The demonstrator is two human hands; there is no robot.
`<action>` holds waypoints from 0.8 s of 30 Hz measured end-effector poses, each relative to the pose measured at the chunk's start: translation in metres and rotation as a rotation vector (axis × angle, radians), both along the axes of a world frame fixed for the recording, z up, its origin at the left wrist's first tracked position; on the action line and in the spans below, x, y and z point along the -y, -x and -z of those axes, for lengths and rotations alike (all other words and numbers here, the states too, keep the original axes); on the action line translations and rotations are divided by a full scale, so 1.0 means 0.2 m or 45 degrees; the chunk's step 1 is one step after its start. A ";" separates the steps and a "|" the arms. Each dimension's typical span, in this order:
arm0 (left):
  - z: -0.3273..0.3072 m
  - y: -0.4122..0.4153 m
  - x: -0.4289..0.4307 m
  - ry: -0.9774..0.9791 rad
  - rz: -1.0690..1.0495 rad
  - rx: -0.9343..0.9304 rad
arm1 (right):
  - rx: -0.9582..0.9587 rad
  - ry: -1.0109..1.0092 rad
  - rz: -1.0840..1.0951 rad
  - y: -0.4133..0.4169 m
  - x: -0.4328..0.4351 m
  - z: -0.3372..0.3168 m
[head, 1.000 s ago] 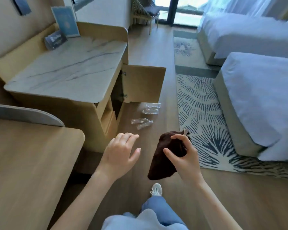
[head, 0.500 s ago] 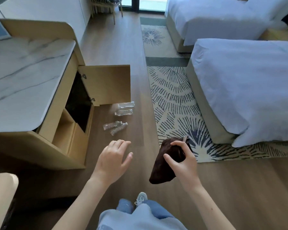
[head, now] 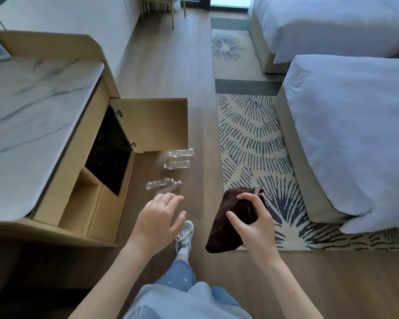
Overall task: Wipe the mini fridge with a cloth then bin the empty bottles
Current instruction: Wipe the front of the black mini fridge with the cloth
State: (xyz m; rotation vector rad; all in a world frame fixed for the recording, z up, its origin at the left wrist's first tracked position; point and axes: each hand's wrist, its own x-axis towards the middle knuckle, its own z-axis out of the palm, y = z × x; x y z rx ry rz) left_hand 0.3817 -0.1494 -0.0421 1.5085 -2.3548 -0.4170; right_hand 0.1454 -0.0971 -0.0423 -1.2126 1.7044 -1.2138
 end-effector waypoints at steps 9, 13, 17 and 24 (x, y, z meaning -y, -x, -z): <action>0.05 0.05 0.91 0.045 -0.009 -0.009 | -0.037 0.018 0.010 0.08 0.89 0.03; -0.06 0.05 1.35 0.101 -0.015 -0.007 | -0.052 0.051 0.019 0.10 1.31 -0.04; -0.14 0.05 1.70 0.126 -0.055 0.008 | -0.013 0.089 -0.004 0.11 1.66 -0.12; -0.11 0.08 2.08 0.043 -0.209 0.021 | 0.009 0.113 -0.152 0.15 2.22 -0.14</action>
